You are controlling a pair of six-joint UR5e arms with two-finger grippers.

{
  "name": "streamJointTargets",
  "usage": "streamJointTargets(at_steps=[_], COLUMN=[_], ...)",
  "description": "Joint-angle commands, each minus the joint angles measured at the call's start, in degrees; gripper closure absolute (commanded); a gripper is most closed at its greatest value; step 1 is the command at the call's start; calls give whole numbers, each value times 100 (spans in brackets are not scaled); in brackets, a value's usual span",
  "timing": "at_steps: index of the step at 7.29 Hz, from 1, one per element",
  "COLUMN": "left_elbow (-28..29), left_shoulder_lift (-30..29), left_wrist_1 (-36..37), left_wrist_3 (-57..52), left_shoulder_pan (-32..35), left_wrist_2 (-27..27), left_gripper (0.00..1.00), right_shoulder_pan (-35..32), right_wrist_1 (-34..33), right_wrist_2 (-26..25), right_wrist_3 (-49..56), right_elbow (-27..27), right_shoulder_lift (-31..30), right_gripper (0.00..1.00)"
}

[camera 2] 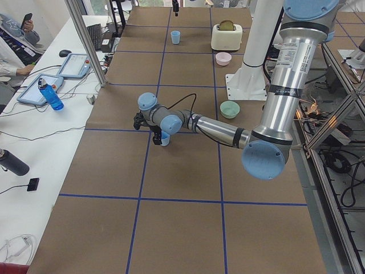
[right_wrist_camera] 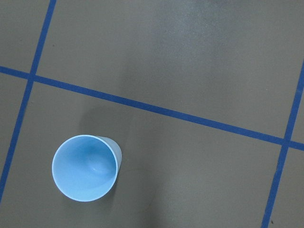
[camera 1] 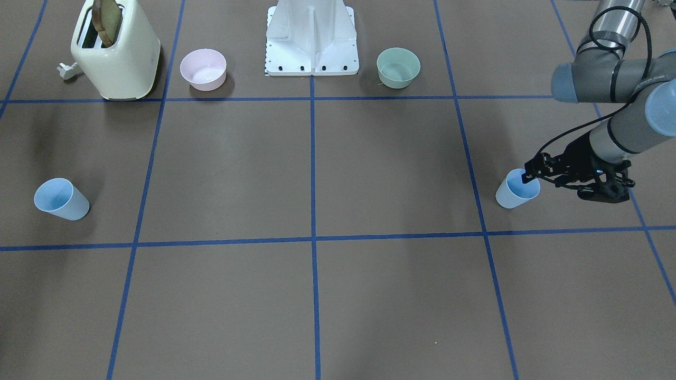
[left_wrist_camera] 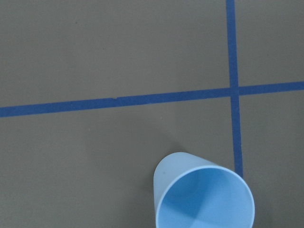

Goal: Stack blue cups with both arms
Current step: 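Lower the left gripper onto the light-blue cup on its side and grasp it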

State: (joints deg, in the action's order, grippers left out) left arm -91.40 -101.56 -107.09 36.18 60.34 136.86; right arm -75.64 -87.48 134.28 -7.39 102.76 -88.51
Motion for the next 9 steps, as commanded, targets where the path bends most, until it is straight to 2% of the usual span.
streamJointTargets(at_steps=[1,3,4,5,6,9], left_elbow=[44,70,114,97,79,26], left_shoulder_lift=[-22,-22,-22,-22,-22,-127], left_wrist_1=[-14,-14,-14,-14,-48,-75], left_wrist_3=[12,20,12,12,-32,12], left_shoulder_pan=[-153,-285,-295,-295,-295,-295], left_wrist_2=[-2,-2,7,7,25,51], left_gripper=[31,33,41,68,100,100], right_shoulder_pan=[5,14,32,32,40,49], right_wrist_1=[3,3,3,3,3,3], right_wrist_2=[-7,2,11,11,11,11], right_wrist_3=[1,-8,-8,0,-8,-8], right_elbow=[-1,-1,-1,-10,-1,-1], right_shoulder_lift=[0,0,0,0,0,0], right_gripper=[6,6,6,6,6,6])
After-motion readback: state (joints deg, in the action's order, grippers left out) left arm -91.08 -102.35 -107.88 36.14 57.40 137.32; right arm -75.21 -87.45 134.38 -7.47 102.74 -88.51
